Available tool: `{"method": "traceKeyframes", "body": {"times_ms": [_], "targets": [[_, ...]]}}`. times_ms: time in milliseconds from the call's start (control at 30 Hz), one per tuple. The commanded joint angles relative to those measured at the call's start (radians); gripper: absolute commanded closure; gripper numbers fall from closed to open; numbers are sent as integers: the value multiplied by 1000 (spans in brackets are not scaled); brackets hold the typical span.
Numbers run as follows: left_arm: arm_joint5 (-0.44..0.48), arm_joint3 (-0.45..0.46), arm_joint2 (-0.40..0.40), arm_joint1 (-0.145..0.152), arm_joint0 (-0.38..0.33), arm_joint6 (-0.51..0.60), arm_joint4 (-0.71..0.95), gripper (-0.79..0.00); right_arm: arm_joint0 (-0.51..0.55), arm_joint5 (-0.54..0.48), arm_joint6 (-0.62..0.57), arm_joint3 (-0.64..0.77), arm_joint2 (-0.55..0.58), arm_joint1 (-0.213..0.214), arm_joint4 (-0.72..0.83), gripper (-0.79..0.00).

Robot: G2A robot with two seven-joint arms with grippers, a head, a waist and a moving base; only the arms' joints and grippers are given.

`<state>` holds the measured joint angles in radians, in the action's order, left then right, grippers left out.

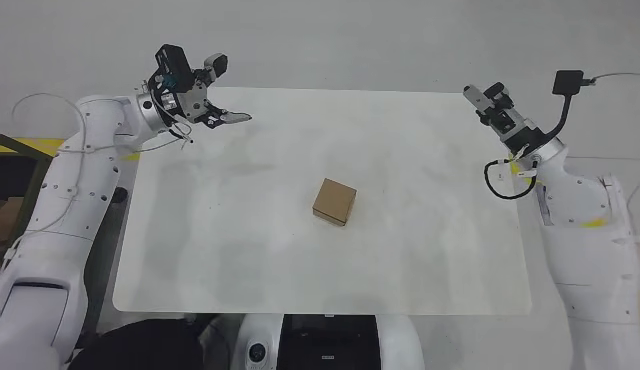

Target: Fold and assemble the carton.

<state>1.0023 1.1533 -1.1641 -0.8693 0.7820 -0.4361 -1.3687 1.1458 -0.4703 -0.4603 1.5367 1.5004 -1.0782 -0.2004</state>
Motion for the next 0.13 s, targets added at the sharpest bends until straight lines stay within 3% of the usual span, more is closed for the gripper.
{"method": "traceKeyframes", "body": {"times_ms": [0,100], "targets": [[0,0,0,0,0,0,0,-785,0,0,0,0,0,0,0,-785],[0,0,0,0,0,0,0,-785,0,0,0,0,0,0,0,-784]]}}
